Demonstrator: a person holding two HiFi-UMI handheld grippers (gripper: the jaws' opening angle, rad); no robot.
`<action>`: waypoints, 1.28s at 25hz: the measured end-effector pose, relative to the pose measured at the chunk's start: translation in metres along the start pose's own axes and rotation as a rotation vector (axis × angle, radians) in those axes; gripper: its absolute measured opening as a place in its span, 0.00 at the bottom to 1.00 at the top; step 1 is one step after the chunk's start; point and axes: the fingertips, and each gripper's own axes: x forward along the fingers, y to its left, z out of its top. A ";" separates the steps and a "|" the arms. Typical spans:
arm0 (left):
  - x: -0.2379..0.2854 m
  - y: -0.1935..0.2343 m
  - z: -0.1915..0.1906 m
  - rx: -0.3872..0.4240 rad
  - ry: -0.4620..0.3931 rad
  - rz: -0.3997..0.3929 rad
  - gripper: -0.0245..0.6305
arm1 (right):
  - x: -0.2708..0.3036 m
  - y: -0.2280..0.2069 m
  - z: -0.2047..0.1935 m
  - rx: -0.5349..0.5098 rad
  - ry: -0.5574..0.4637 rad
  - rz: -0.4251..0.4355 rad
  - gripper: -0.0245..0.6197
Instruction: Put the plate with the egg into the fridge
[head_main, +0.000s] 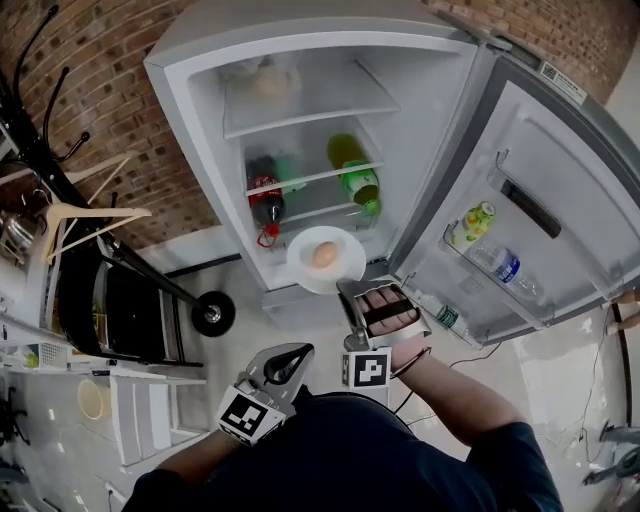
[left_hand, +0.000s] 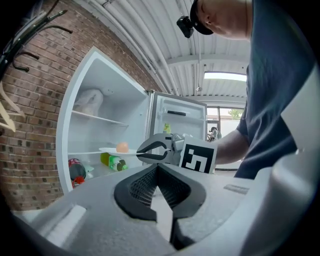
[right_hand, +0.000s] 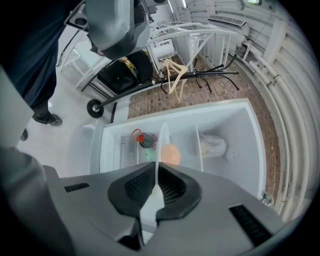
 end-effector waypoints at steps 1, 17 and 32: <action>0.002 0.011 0.002 -0.004 -0.001 -0.004 0.04 | 0.010 -0.003 0.000 -0.002 0.008 -0.002 0.07; 0.014 0.131 0.019 -0.012 0.000 -0.069 0.04 | 0.139 -0.030 0.015 -0.035 0.078 0.001 0.07; 0.034 0.162 0.022 -0.039 0.001 0.061 0.04 | 0.229 -0.034 0.014 -0.099 0.001 0.006 0.07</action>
